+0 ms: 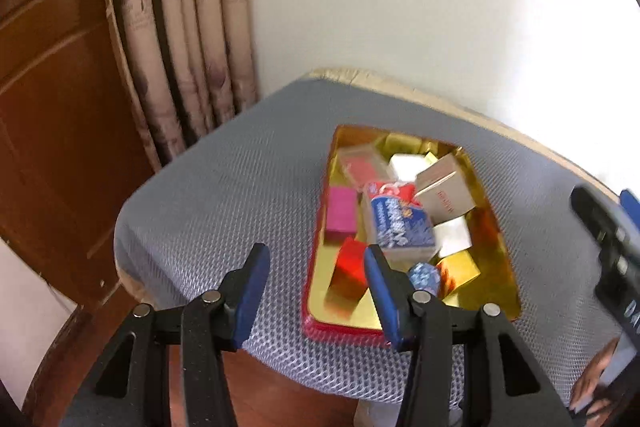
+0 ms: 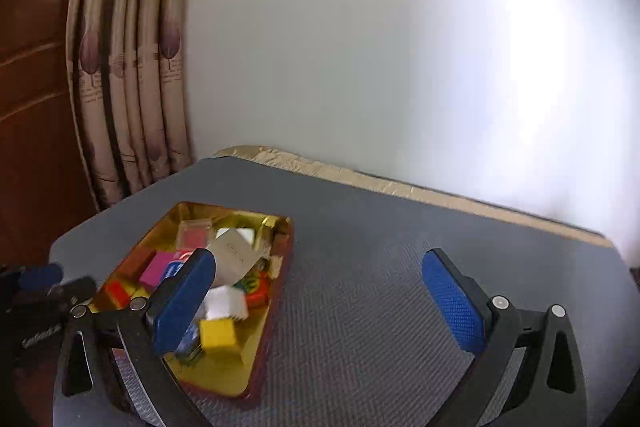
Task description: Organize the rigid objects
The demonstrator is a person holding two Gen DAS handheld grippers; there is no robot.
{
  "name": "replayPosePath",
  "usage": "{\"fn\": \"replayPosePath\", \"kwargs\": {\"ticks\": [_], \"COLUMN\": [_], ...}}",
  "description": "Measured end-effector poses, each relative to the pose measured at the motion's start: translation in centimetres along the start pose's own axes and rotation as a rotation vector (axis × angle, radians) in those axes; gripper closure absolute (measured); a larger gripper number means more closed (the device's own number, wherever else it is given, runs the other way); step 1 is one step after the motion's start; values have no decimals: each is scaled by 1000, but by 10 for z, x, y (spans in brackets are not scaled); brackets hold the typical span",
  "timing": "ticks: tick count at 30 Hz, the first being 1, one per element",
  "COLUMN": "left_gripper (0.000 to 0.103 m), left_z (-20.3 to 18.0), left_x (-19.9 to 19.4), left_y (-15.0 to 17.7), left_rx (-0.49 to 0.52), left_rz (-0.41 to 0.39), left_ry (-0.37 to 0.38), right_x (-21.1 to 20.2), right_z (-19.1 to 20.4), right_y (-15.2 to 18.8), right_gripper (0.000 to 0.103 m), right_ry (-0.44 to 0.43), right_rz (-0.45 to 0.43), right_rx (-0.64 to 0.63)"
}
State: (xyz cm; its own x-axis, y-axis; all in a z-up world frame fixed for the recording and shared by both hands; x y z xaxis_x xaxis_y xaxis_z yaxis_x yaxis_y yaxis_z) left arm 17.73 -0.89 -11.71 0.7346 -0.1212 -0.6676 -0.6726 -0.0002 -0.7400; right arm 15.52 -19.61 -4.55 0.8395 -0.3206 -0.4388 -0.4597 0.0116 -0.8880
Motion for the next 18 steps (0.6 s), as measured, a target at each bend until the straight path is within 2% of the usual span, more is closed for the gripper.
{"fn": "replayPosePath", "kwargs": {"ticks": [5,10,14,18], "left_gripper": [53,53,53,53], "left_z": [-9,-4,7,8], "left_x": [-14,-19,-35,-70], "left_y": [-10,-15,-21,-26], "left_rx": [4,-69,-121,-109], "left_rz": [-89,-137,-210,-305], "left_ry": [75,118,96,47], "right_x": [-24,-43,-53,-68], "right_z": [7,11,15,18], "right_y": [11,10,4,-6], "right_gripper": [0,0,0,0], "right_ry": [7,65,76,84], "right_rz": [-33,-86,-101,-133], "right_rx": [-11,-56,-71,-73]}}
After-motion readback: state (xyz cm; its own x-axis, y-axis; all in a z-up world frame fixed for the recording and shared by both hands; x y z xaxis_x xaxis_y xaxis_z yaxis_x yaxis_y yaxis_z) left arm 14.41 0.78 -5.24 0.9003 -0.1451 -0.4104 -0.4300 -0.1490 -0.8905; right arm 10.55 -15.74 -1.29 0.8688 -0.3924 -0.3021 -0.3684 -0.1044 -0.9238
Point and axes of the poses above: each gripper's, at about its wrist camera, not at the fingertips, and x roughly the way its jaws point, z to its left, y to its underside, the point moved 10 cm from there along x, roughly the way its jaws point, and after that the axes turned 7 degrees about y, right-handed, at the moved point
